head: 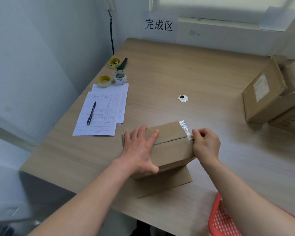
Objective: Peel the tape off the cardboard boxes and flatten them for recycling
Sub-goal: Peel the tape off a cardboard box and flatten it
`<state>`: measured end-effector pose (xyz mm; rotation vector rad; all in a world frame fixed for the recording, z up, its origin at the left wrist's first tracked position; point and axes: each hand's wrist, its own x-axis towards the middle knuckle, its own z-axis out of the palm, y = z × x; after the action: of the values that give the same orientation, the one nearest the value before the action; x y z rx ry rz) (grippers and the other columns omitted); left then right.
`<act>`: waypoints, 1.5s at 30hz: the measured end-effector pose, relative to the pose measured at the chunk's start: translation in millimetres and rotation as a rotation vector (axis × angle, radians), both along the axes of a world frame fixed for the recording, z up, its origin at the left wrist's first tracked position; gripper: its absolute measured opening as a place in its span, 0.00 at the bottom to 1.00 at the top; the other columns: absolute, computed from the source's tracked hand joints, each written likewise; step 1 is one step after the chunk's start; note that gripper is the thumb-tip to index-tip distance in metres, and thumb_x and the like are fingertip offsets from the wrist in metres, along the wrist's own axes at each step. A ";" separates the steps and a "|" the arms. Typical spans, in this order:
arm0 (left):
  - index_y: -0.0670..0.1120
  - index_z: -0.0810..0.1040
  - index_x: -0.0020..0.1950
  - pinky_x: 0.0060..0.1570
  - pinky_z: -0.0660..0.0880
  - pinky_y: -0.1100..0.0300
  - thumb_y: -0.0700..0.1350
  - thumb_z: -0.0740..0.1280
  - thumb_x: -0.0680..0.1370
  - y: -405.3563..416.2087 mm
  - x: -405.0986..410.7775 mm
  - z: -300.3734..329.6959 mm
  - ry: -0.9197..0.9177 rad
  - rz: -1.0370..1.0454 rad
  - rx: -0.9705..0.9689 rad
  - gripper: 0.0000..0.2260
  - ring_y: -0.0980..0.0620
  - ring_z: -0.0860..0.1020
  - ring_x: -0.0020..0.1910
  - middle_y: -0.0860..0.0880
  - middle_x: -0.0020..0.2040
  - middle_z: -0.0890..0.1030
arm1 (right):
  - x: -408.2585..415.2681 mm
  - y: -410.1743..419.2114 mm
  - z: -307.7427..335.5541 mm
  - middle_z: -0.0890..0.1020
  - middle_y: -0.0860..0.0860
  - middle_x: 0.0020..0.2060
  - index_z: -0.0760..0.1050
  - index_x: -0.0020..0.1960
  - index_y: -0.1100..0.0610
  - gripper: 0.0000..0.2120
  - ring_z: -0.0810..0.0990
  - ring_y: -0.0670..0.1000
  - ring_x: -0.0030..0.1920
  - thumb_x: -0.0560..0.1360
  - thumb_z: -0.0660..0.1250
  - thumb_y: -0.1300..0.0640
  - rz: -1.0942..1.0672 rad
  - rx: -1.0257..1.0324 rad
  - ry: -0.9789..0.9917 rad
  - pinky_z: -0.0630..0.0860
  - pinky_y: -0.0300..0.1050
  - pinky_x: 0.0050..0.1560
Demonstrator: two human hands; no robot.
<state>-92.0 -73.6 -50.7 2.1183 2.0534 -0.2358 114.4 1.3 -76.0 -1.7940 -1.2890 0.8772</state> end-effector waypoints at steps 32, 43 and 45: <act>0.59 0.46 0.79 0.74 0.47 0.40 0.71 0.70 0.59 13.7 -14.6 -13.3 -0.045 -0.048 0.015 0.55 0.41 0.50 0.77 0.42 0.78 0.50 | -2.4 4.9 7.8 0.78 0.50 0.42 0.76 0.47 0.60 0.26 0.76 0.52 0.44 0.74 0.67 0.35 0.125 -0.237 -0.083 0.72 0.47 0.45; 0.59 0.47 0.79 0.75 0.45 0.39 0.70 0.71 0.59 11.8 -14.0 -12.5 -0.065 -0.038 0.007 0.55 0.42 0.49 0.77 0.43 0.78 0.50 | -7.1 -4.9 -3.7 0.65 0.51 0.23 0.59 0.27 0.56 0.27 0.65 0.57 0.30 0.83 0.59 0.51 0.217 0.064 -0.432 0.57 0.51 0.34; 0.59 0.47 0.79 0.75 0.44 0.39 0.70 0.71 0.60 11.1 -14.3 -13.0 -0.069 -0.036 0.009 0.55 0.42 0.49 0.77 0.43 0.78 0.50 | -8.9 -5.4 -5.4 0.62 0.51 0.22 0.58 0.27 0.56 0.27 0.62 0.54 0.28 0.83 0.59 0.52 0.154 0.050 -0.349 0.56 0.52 0.34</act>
<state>-106.3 -62.6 -63.7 2.1390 1.9833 -0.1572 105.5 -4.1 -81.5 -1.8836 -1.6719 0.6221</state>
